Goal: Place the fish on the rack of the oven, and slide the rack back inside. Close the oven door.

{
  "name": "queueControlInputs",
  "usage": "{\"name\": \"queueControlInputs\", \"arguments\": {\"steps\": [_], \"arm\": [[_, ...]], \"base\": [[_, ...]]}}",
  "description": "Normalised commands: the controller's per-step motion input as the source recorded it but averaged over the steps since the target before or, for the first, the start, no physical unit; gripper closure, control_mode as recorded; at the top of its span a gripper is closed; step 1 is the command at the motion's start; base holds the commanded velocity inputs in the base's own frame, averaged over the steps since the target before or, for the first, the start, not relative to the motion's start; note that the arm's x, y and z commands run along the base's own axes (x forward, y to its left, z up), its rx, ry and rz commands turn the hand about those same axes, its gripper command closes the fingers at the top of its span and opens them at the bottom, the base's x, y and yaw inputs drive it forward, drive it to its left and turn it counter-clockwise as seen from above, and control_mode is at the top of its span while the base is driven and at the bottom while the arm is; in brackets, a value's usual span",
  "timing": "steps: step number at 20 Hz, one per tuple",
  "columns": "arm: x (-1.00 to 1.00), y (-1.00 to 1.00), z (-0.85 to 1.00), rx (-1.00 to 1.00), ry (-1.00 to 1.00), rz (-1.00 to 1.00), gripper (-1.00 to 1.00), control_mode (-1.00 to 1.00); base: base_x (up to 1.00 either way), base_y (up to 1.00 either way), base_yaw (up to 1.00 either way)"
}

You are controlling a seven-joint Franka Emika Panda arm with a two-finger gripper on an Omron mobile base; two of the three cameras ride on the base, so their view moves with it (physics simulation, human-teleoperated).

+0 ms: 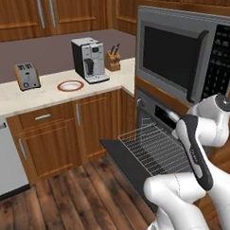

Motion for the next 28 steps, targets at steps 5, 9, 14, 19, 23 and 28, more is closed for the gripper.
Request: {"name": "queueControlInputs", "arguments": {"steps": [5, 9, 14, 19, 23, 28], "arm": [[0.30, 0.01, 0.00, 0.00, 0.00, 0.00, 1.00, -1.00], [0.34, 0.11, -0.05, -0.01, 0.00, -0.01, 1.00, -1.00], [0.37, 0.18, -0.17, -0.05, 0.00, -0.09, 1.00, -1.00], [0.33, 0.17, -0.30, -0.06, 0.06, -0.12, 1.00, -1.00], [0.34, 0.07, -0.47, -0.03, 0.19, -0.10, 1.00, -1.00], [0.38, 0.05, -0.40, 0.00, 0.22, -0.05, 1.00, -1.00]], "base": [[0.00, 0.00, 0.00], [0.00, 0.00, 0.00], [0.00, 0.00, 0.00], [0.00, 0.00, 0.00], [0.00, 0.00, 0.00], [0.00, 0.00, 0.00]]}}
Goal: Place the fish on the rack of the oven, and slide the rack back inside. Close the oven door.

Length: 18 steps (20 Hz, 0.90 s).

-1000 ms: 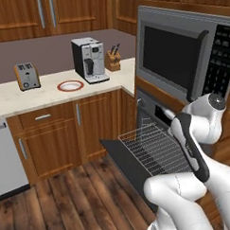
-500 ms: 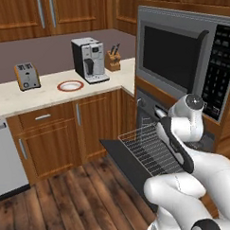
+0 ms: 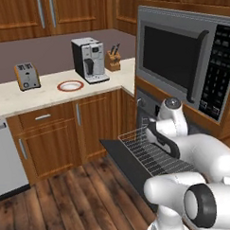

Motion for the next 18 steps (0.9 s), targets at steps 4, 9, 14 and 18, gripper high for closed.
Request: {"name": "queueControlInputs", "arguments": {"steps": [4, 9, 14, 18], "arm": [[0.32, 0.04, -0.35, 0.00, 0.11, 0.00, 1.00, -1.00], [0.28, 0.04, -0.40, 0.00, 0.01, -0.01, 1.00, -1.00], [0.22, 0.02, -0.43, -0.01, 0.00, -0.01, 1.00, -1.00], [0.16, 0.00, -0.45, 0.00, 0.00, 0.00, 1.00, -1.00]], "base": [[0.00, 0.00, 0.00], [0.00, 0.00, 0.00], [0.00, 0.00, 0.00], [0.00, 0.00, 0.00]]}}
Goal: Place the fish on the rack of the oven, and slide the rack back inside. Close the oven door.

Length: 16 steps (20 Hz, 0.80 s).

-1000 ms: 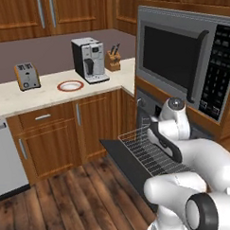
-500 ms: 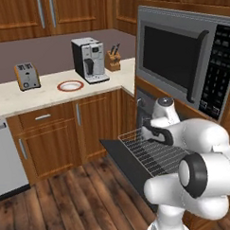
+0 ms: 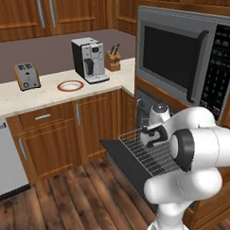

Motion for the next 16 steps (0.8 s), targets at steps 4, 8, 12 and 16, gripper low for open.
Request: {"name": "queueControlInputs", "arguments": {"steps": [4, 8, 12, 16], "arm": [[0.18, 0.00, -0.44, 0.00, 0.00, 0.00, 1.00, -1.00], [0.16, 0.00, -0.43, 0.00, 0.00, 0.00, 1.00, -1.00], [0.20, 0.00, -0.40, 0.00, 0.00, 0.00, 1.00, -1.00], [0.23, 0.00, -0.41, 0.00, 0.00, 0.00, 1.00, -1.00]], "base": [[0.00, 0.00, 0.00], [0.00, 0.00, 0.00], [0.00, 0.00, 0.00], [0.00, 0.00, 0.00]]}}
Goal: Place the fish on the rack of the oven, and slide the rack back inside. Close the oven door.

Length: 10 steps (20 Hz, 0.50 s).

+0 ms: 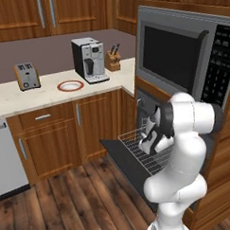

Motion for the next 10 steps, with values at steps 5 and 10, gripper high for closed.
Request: {"name": "queueControlInputs", "arguments": {"steps": [5, 10], "arm": [[0.25, -0.03, -0.37, 0.00, 0.00, 0.00, 1.00, -1.00], [0.28, 0.00, -0.35, 0.00, 0.00, 0.00, 1.00, -1.00]], "base": [[0.00, 0.00, 0.00], [0.00, 0.00, 0.00]]}}
